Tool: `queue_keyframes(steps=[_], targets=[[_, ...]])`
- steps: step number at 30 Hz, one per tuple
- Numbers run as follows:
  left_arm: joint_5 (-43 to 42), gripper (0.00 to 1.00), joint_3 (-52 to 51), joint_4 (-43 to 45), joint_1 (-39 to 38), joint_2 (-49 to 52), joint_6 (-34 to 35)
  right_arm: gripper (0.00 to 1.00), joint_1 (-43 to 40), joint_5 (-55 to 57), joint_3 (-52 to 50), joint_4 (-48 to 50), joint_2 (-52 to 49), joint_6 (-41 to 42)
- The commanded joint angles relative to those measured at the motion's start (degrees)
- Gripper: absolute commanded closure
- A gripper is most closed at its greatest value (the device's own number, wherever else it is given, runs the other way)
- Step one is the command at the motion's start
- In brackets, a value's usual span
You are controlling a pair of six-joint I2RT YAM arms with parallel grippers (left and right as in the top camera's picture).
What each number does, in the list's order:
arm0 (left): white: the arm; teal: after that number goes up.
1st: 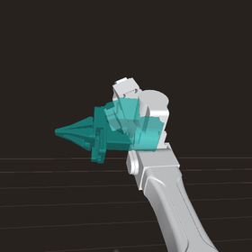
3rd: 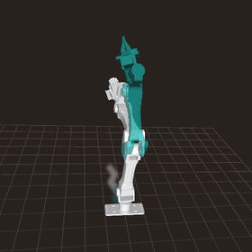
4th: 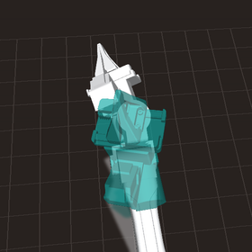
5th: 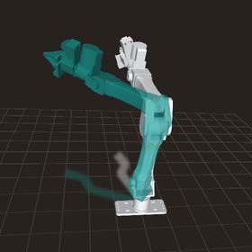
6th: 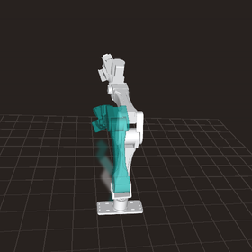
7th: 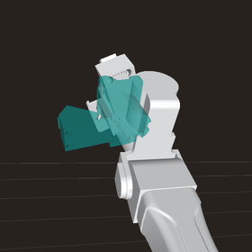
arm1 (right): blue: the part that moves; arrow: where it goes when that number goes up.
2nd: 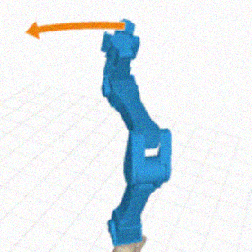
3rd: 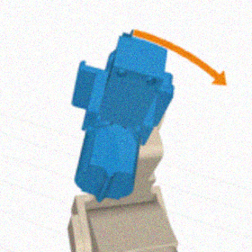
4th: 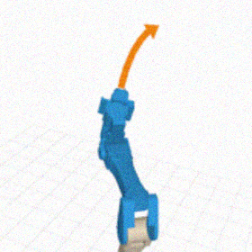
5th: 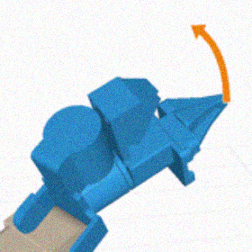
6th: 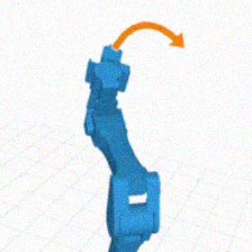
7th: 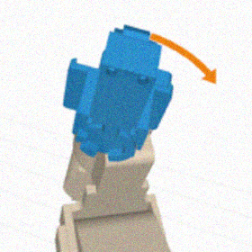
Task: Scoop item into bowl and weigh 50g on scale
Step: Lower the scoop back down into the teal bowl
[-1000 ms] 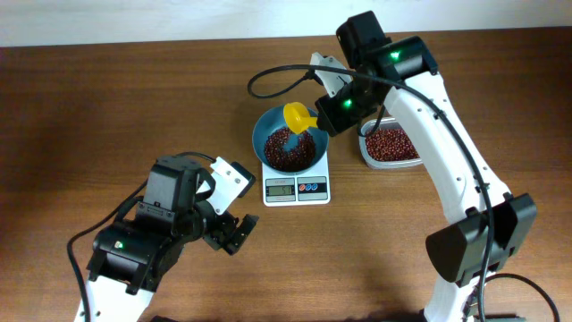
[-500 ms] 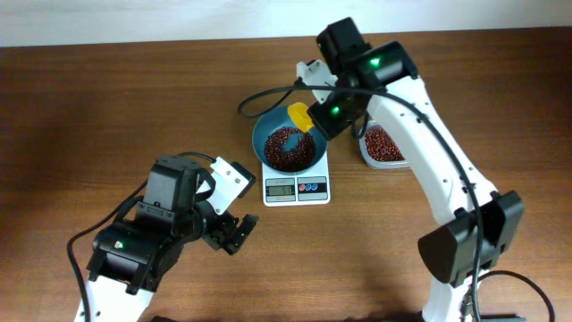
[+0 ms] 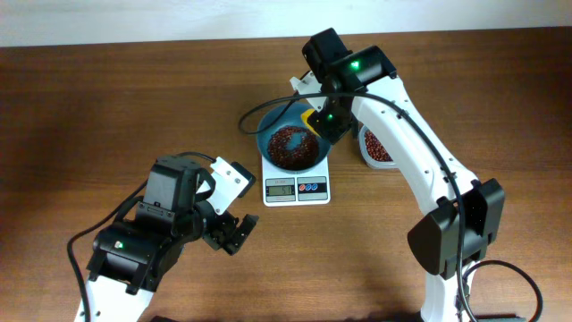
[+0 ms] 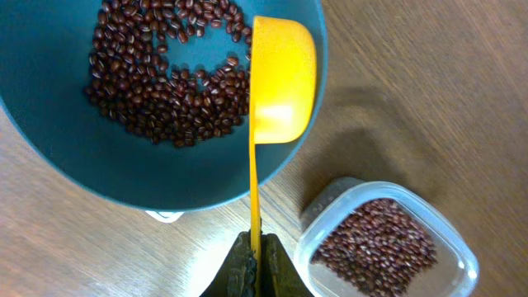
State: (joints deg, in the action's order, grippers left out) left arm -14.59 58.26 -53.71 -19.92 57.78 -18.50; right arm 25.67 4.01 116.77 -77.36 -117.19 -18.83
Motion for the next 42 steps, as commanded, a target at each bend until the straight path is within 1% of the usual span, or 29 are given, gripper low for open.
queue_keyframes(steps=[1,8,13,26,28,37,39,42], targets=[[-0.83,0.01,0.13,0.09,-0.17,0.02,-1.07,0.96,1.20,2.25,0.44,-0.02,-0.42,-0.74],[-0.83,0.01,0.13,0.09,-0.17,0.02,-1.07,0.96,3.56,2.19,0.44,0.74,-0.42,-0.87],[-0.83,0.01,0.13,0.09,-0.17,0.02,-1.07,0.96,4.00,-2.32,0.44,1.27,-0.76,-0.59],[-0.83,0.01,0.13,0.09,-0.17,0.02,-1.09,0.96,5.90,-2.60,0.42,2.05,-4.79,-0.22],[-0.83,0.01,0.13,0.09,-0.17,0.02,-1.09,0.96,6.38,-5.18,0.42,1.95,-4.79,-0.22],[-0.83,0.01,0.13,0.09,-0.17,0.02,-1.09,0.96,6.51,-7.30,0.59,0.79,-4.61,-0.11],[-0.83,0.01,0.13,0.09,-0.17,0.02,-1.09,0.96,6.25,-7.30,1.25,0.79,-4.35,1.86],[-0.83,0.01,0.13,0.09,-0.17,0.02,-1.09,0.96,5.05,-7.91,3.34,0.57,-4.24,2.69]])
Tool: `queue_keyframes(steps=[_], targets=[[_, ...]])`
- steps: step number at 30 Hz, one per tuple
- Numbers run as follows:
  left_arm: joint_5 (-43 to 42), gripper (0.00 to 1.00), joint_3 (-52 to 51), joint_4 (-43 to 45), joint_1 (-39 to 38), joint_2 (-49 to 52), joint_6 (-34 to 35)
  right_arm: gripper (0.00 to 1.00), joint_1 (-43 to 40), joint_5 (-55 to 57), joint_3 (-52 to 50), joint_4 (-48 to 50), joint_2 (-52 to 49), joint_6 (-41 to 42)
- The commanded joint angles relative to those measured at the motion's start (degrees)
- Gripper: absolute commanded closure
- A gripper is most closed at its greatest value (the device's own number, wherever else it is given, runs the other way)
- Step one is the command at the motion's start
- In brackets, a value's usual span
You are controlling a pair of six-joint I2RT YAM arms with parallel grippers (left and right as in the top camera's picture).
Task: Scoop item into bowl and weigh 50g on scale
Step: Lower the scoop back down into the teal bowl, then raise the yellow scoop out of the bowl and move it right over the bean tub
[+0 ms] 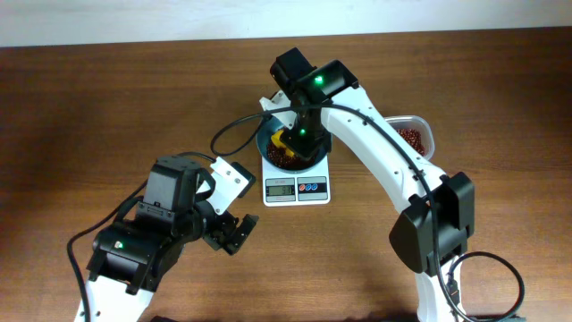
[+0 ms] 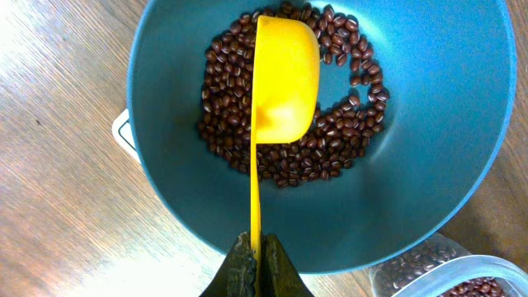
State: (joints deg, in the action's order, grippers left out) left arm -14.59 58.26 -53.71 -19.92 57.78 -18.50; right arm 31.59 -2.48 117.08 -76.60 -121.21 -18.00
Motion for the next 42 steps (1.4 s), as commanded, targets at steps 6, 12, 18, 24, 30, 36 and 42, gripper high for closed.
queue_keyframes(steps=[6,12,18,24,30,36,42], targets=[[-0.83,0.01,0.13,0.09,-0.17,0.02,-1.09,0.96,-6.40,-15.19,5.35,-1.81,-0.22,1.97],[-0.83,0.01,0.13,0.09,-0.17,0.02,-1.09,0.96,-9.97,-19.56,5.38,-3.96,-0.22,1.95],[-0.83,0.01,0.13,0.09,-0.17,0.02,-1.07,0.96,-11.23,-21.35,5.42,-4.07,-0.09,1.97],[-0.83,0.01,0.13,0.09,-0.17,0.02,-1.09,0.96,-12.66,-21.35,5.55,-4.00,2.54,2.67],[-0.83,0.01,0.13,0.09,-0.17,0.02,-1.09,0.96,-14.05,-25.88,9.05,-4.24,3.34,7.13],[-0.83,0.01,0.13,0.09,-0.17,0.02,-1.09,0.96,-16.35,-26.03,16.13,-6.29,3.43,12.59],[-0.83,0.01,0.13,0.09,-0.17,0.02,-1.09,0.96,-20.04,-26.05,21.97,-12.52,3.54,12.98]])
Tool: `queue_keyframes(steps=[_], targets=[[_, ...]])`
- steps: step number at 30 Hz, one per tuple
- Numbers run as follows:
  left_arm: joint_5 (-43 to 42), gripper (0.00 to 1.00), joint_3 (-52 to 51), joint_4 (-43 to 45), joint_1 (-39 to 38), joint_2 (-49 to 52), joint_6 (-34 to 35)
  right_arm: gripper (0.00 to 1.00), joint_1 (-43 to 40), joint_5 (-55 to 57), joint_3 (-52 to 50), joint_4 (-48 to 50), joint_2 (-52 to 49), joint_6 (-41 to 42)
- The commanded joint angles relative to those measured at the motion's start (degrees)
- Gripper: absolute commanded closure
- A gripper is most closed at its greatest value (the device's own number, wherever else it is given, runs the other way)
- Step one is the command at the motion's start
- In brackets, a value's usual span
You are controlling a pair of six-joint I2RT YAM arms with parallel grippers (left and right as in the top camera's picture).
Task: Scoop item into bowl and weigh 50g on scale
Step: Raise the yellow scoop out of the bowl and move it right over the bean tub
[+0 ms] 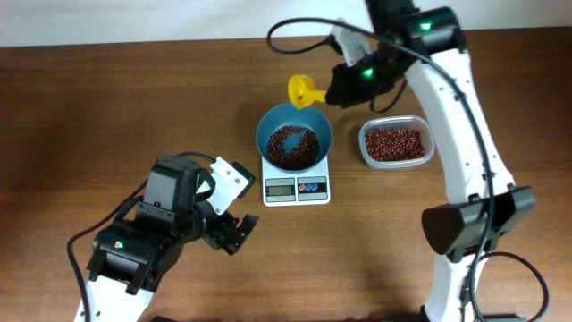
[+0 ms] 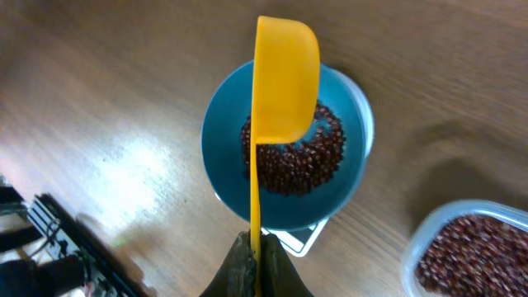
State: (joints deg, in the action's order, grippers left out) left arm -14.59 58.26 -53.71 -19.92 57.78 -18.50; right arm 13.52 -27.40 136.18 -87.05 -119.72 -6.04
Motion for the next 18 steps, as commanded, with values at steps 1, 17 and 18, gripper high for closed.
queue_keyframes(steps=[1,17,18], targets=[[-0.83,0.01,0.13,0.09,-0.17,0.02,-1.09,0.96,-2.64,-1.14,3.15,-3.02,2.05,1.03],[-0.83,0.01,0.13,0.09,-0.17,0.02,-1.09,0.96,-16.26,12.35,3.50,-10.29,2.05,-3.56],[-0.83,0.01,0.13,0.09,-0.17,0.02,-1.09,0.96,-16.26,13.57,3.50,-10.29,2.05,-3.56]])
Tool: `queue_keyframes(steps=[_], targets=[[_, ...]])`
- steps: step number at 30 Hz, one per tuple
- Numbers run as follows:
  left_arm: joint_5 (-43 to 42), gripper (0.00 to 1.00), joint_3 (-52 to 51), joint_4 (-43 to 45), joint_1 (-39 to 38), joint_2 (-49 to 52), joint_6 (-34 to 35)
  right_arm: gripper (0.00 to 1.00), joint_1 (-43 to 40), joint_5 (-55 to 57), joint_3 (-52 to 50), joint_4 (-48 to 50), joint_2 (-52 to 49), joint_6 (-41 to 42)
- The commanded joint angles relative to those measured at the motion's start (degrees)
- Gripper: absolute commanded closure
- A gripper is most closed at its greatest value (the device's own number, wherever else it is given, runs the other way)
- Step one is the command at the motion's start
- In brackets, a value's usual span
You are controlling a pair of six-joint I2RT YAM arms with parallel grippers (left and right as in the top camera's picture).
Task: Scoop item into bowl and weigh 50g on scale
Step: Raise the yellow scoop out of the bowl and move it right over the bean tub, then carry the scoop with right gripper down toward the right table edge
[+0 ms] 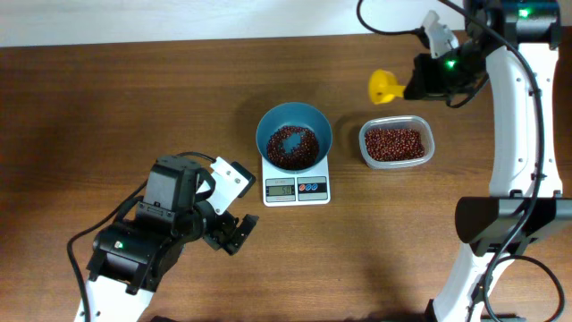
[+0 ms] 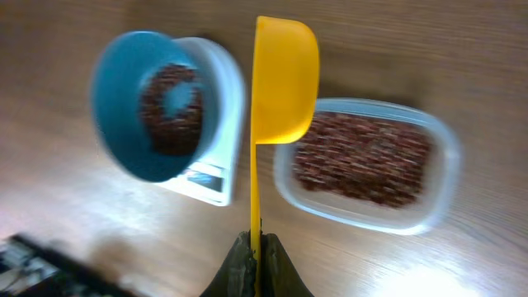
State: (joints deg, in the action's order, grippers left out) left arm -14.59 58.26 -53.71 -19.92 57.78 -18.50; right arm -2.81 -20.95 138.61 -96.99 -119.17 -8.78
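Note:
A blue bowl (image 1: 294,138) holding red beans sits on a white scale (image 1: 297,188) at mid table; the wrist view shows the bowl (image 2: 157,107) and scale (image 2: 219,177) blurred. A clear tub (image 1: 397,144) of red beans stands to the scale's right, also seen as the tub (image 2: 367,165). My right gripper (image 2: 256,247) is shut on the thin handle of a yellow scoop (image 2: 285,74), held high at the back right above the tub; overhead the scoop (image 1: 384,86) and right gripper (image 1: 420,80) show there. My left gripper (image 1: 234,234) stands open low at the front left.
The brown wooden table (image 1: 89,107) runs back to a pale wall strip. The left arm's black and white body (image 1: 152,233) fills the front left. A black cable (image 1: 384,22) loops at the back by the right arm.
My right gripper has moved right with the scoop, from behind the bowl to behind the tub. The bowl, scale, tub and left arm have not moved.
My right gripper held the yellow scoop over the bowl's right rim. Then it held the scoop low over the beans in the bowl's middle. Then it was raised behind the bowl, and now it is up by the tub at the back right.

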Motion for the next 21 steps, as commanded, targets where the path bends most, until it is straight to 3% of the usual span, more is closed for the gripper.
queue_keyframes(steps=[1,9,21], targets=[[-0.83,0.01,0.13,0.09,-0.17,0.02,-1.07,0.96,0.15,7.80,1.07,-0.35,1.51,-0.83],[-0.83,0.01,0.13,0.09,-0.17,0.02,-1.07,0.96,0.15,9.88,-1.09,-0.35,1.51,-0.83],[-0.83,0.01,0.13,0.09,-0.17,0.02,-1.07,0.96,0.24,16.41,-14.99,-0.35,6.99,-0.79]])
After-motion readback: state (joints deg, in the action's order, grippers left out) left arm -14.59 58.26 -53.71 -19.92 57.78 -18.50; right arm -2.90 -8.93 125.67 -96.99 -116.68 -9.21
